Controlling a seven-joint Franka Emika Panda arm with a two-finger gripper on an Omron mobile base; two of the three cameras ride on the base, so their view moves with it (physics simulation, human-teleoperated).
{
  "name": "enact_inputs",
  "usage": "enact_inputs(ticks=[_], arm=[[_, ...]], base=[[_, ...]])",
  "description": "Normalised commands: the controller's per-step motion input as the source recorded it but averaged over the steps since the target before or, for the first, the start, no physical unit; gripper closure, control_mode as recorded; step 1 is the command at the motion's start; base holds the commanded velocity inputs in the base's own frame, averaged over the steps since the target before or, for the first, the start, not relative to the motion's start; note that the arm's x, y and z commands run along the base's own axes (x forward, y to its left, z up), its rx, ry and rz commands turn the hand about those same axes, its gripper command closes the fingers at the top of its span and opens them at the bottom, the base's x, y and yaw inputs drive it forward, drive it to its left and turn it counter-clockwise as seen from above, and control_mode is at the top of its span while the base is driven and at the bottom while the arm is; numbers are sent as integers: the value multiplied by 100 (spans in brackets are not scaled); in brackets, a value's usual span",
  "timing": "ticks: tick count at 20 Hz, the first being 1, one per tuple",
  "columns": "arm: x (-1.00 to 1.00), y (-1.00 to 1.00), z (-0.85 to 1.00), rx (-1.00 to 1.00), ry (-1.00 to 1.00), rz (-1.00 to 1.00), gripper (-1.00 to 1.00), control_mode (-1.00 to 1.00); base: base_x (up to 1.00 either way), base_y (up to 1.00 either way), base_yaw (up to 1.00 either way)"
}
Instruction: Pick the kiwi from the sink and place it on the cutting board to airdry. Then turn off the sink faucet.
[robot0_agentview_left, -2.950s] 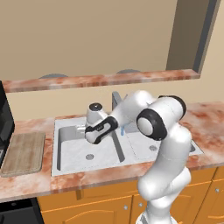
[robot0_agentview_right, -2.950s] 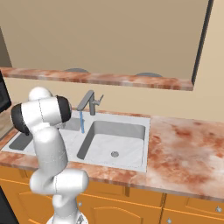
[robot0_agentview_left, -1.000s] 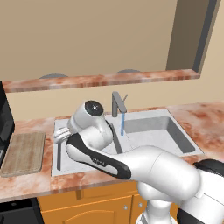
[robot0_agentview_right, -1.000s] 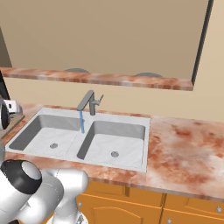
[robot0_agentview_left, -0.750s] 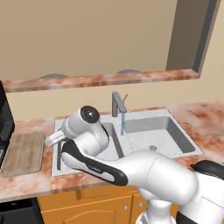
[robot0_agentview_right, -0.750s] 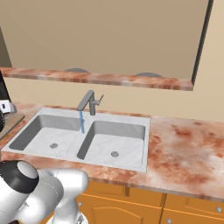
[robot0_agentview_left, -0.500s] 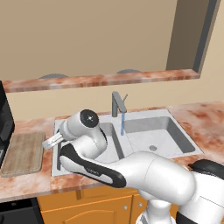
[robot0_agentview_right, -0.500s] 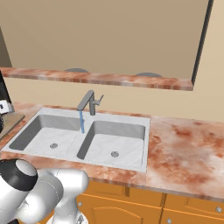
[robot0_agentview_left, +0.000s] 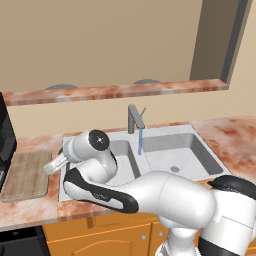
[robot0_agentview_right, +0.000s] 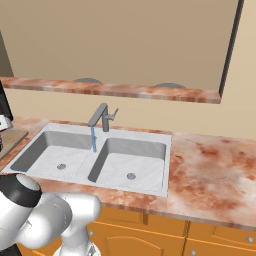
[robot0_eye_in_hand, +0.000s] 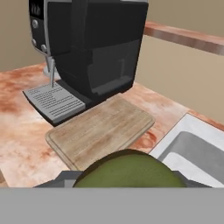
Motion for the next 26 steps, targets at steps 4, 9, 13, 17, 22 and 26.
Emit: enact_inputs(ticks=[4,9,13,17,22,26], arm=[[0,28,1,-3,1,0,100,-100],[0,29,0,-3,5,0,100,-100],[0,26,0,-1,6,0,100,-100],[0,23,0,-1,7,0,100,-100],[2,17,-18,-4,3,0,100,-100],[1,10,-26,-5,2,0,100,-100]], base=[[0,0,0],[0,0,0],[0,0,0],[0,0,0],[0,0,0],[0,0,0]])
